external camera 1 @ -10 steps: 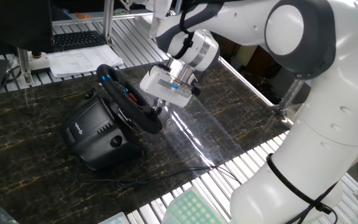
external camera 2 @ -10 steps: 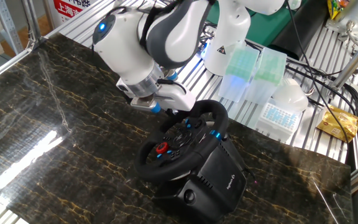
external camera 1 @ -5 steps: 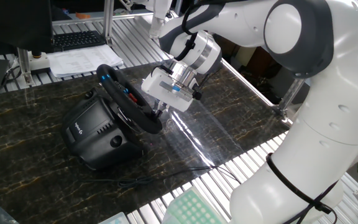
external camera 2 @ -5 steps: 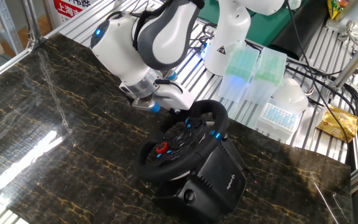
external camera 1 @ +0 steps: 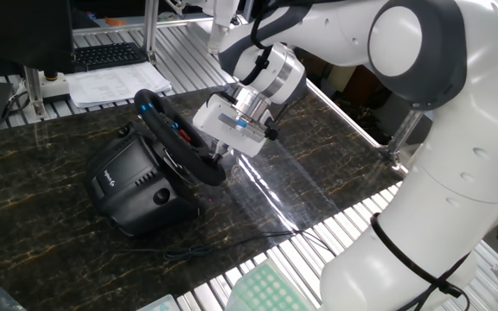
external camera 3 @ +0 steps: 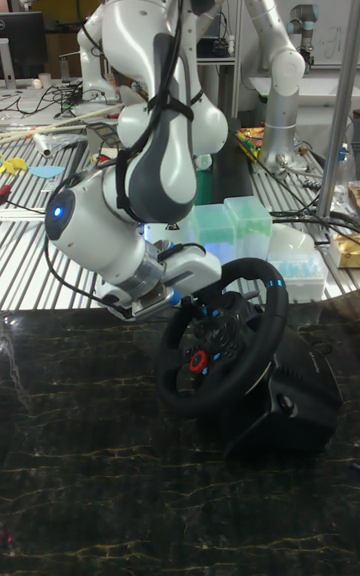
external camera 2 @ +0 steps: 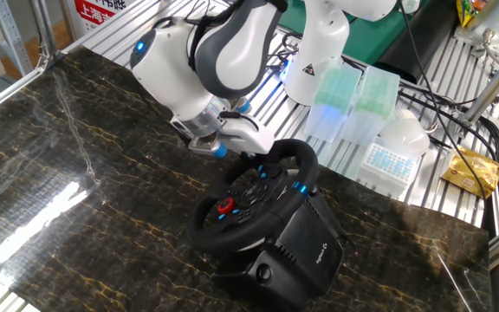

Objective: Rotate the steering wheel 90 degrees clockwise

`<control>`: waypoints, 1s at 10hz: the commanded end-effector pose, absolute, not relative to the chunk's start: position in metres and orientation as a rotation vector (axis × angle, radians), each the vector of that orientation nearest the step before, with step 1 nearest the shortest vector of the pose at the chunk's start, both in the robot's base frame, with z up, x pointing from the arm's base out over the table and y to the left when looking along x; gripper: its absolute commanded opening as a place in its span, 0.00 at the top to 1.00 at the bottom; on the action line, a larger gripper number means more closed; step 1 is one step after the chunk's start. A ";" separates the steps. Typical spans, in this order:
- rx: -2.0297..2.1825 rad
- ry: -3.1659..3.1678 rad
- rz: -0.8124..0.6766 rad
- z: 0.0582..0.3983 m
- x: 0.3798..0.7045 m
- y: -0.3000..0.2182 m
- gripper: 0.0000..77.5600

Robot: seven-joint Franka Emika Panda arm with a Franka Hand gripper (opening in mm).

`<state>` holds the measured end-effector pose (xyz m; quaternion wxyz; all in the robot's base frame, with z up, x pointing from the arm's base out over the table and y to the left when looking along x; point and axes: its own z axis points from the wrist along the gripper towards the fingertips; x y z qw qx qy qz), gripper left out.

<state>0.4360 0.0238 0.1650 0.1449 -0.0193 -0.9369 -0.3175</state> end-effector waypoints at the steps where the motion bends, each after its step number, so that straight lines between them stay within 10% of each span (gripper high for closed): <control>1: -0.069 -2.696 -0.926 0.171 0.436 0.030 1.00; 10: -0.159 -2.625 -1.036 0.184 0.435 0.043 1.00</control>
